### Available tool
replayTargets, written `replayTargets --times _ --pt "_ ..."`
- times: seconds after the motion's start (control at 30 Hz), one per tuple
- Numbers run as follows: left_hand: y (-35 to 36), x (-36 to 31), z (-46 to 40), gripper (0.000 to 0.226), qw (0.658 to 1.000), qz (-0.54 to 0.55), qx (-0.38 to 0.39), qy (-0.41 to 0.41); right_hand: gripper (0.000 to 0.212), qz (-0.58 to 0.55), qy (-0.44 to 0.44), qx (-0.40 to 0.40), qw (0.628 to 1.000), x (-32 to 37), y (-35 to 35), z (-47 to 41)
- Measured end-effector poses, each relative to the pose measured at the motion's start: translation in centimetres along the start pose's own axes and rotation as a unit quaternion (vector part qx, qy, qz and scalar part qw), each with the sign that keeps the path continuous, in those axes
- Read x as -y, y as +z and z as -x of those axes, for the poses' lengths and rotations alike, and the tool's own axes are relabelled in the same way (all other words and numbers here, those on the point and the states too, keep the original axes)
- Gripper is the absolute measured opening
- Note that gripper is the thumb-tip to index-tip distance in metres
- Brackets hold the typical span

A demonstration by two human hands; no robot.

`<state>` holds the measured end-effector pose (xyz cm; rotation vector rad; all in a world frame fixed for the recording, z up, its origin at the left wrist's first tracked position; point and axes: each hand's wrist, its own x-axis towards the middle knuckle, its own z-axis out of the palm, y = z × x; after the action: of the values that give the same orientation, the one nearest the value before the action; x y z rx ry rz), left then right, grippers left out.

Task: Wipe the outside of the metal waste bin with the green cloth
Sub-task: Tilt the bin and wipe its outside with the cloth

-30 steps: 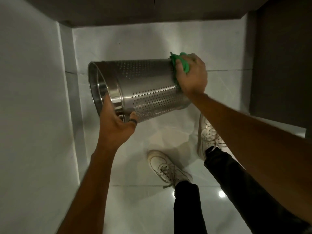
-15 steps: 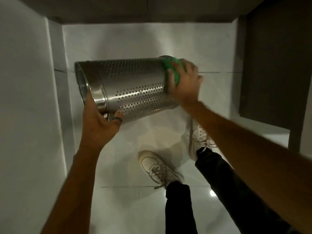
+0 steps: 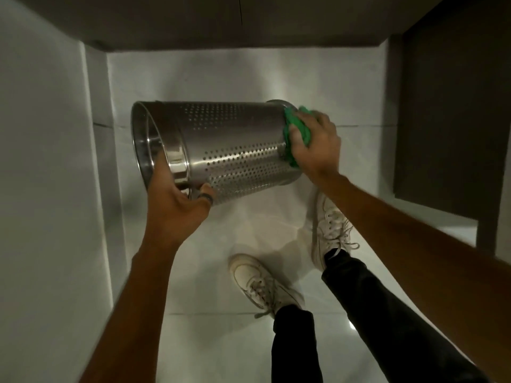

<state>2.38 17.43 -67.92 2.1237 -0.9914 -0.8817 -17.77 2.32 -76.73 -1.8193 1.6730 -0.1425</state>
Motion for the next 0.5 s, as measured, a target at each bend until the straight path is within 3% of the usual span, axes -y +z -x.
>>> replayTargets --times 0.07,0.17,0.27,0.33,0.37,0.4,0.5 --pt "0.0 0.4 0.0 0.080 1.000 0.006 0.007 0.004 0.040 0.030 -0.008 -0.032 0.999 3.7 1.1 -1.2" --pt "-0.2 0.6 0.2 0.078 1.000 0.028 0.009 -0.007 0.037 0.015 -0.152 -0.040 0.987 10.6 2.1 0.0" --pt "0.0 0.9 0.9 0.061 0.992 0.119 0.034 -0.019 0.045 -0.059 -0.356 -0.033 0.932 16.0 3.5 4.5" --pt "0.4 1.1 1.9 0.054 0.988 0.146 0.029 -0.033 0.040 -0.075 -0.449 -0.010 0.891 14.8 3.5 6.5" --pt "0.5 1.3 2.7 0.057 0.994 0.105 0.014 -0.034 0.037 -0.060 -0.454 -0.022 0.889 12.7 3.4 6.1" --pt "0.5 1.9 3.6 0.061 0.997 0.069 0.000 -0.031 0.034 -0.044 -0.408 -0.025 0.912 10.1 3.1 5.0" --pt "0.1 3.5 5.6 0.062 0.999 0.028 0.008 -0.045 0.035 -0.001 -0.105 -0.036 0.994 3.3 1.2 1.5"
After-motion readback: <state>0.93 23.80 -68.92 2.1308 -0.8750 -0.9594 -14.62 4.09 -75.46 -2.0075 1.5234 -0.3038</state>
